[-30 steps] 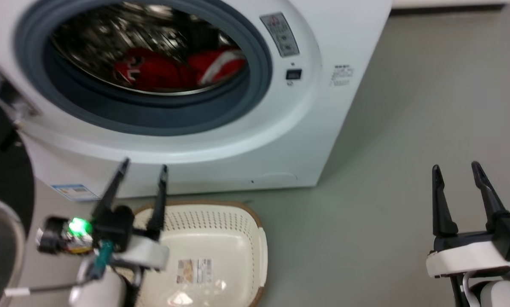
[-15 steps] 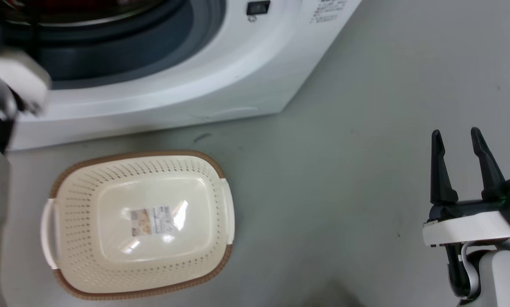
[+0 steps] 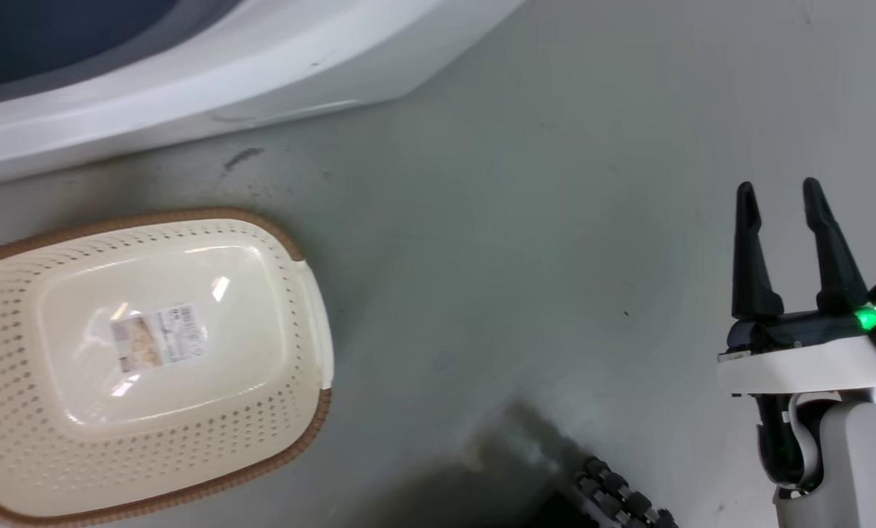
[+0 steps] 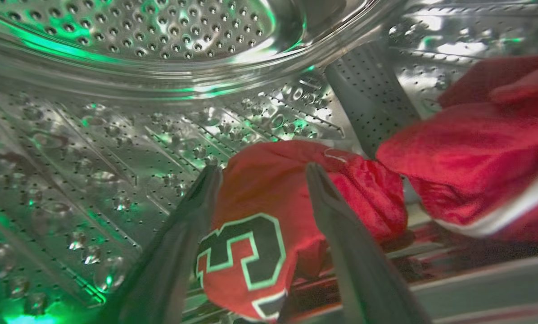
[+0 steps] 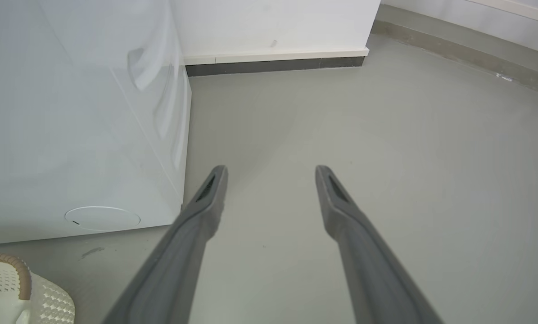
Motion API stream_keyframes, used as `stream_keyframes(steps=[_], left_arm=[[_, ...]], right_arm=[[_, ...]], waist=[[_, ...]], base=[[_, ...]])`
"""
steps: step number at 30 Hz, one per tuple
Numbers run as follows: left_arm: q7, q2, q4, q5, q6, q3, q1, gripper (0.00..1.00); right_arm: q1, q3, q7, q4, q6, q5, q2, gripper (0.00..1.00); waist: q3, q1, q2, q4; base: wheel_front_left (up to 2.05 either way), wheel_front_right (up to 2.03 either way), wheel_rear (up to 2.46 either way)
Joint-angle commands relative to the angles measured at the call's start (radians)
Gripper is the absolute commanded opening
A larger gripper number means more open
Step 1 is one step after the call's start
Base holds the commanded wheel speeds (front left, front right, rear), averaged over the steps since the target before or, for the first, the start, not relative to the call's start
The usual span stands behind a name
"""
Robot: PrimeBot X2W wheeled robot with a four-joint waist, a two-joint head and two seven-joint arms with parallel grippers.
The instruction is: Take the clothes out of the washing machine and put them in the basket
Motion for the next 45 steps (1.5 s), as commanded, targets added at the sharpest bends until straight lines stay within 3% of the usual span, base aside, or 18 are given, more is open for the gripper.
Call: stream_keyframes(steps=[1, 9, 15, 24, 25, 26, 35, 45], left_arm=[[0.016, 0.005, 0.009, -0.005, 0.0, -0.003, -0.015, 1.0], [0.223, 0.081, 0.066, -0.009, 0.0, -0.11, -0.15, 1.0], [0.281, 0.145, 0.055, -0.05, 0.0, -0.166, -0.177, 1.0], [0.345, 0.171, 0.064, -0.105, 0.006, -0.161, -0.145, 1.0], [0.35, 0.172, 0.064, -0.109, 0.006, -0.16, -0.141, 0.36], [0.348, 0.171, 0.058, -0.117, 0.005, -0.158, -0.138, 0.0], [0.253, 0.149, 0.019, -0.13, 0.021, -0.163, -0.132, 0.0], [-0.134, 0.041, 0.051, -0.195, 0.069, -0.139, -0.007, 0.0]], right_arm=[[-0.016, 0.008, -0.002, -0.007, -0.001, 0.002, 0.002, 1.0], [-0.008, 0.048, -0.002, -0.025, -0.001, 0.025, 0.002, 1.0], [-0.006, 0.061, -0.002, -0.038, -0.001, 0.054, 0.002, 1.0], [-0.011, 0.07, -0.002, -0.05, -0.001, 0.065, 0.002, 1.0], [-0.012, 0.07, -0.002, -0.051, -0.001, 0.066, 0.002, 1.0], [-0.013, 0.07, -0.002, -0.053, -0.001, 0.067, 0.002, 1.0], [-0.025, 0.059, -0.002, -0.056, -0.001, 0.051, 0.002, 1.0], [-0.042, -0.022, -0.002, -0.055, -0.001, -0.016, 0.001, 1.0]], waist=[[0.039, -0.0002, 0.0, -0.038], [0.086, -0.0002, 0.0, -0.094], [0.112, -0.0002, 0.0, -0.118], [0.135, -0.0002, 0.0, -0.127], [0.136, -0.0002, 0.0, -0.127], [0.138, -0.0002, 0.0, -0.127], [0.114, -0.0002, 0.0, -0.106], [-0.009, -0.0002, 0.0, -0.023]], base=[[0.0, 0.0, 0.0], [0.0, 0.0, 0.0], [0.0, 0.0, 0.0], [0.0, 0.0, 0.0], [0.0, 0.0, 0.0], [0.0, 0.0, 0.0], [0.0, 0.0, 0.0], [0.0, 0.0, 0.0]])
